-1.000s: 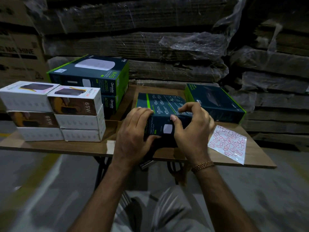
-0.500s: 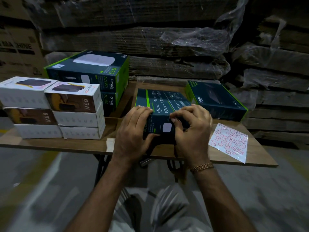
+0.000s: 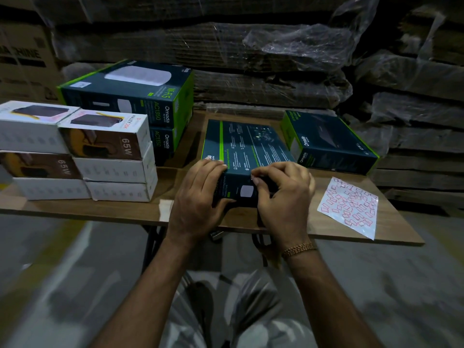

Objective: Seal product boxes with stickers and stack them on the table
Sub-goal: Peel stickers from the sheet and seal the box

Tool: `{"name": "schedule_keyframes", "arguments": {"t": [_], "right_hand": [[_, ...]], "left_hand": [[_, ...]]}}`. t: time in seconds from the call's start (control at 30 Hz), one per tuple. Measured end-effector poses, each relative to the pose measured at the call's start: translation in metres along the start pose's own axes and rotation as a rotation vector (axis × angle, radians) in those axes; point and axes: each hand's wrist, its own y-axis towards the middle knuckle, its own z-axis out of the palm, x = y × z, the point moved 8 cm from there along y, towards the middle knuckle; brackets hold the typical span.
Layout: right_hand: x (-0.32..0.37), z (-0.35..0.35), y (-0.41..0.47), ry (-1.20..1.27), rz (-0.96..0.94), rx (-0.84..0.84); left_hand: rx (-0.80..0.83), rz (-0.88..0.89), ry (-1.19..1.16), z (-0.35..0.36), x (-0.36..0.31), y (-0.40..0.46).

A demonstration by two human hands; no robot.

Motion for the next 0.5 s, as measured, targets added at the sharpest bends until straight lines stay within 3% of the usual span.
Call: {"name": "schedule_keyframes", "arguments": {"t": [0.37, 0.5], "right_hand": [[-0.017, 0.008, -0.001, 0.090, 0.104, 0.018], [-0.009, 0.008, -0.001, 0.036, 0.028, -0.007]], "left_hand": [[0.017, 0.011, 0.005, 0.002, -0.003, -0.001], [0.016, 0.000, 0.002, 0.002, -0.001, -0.002]]}}
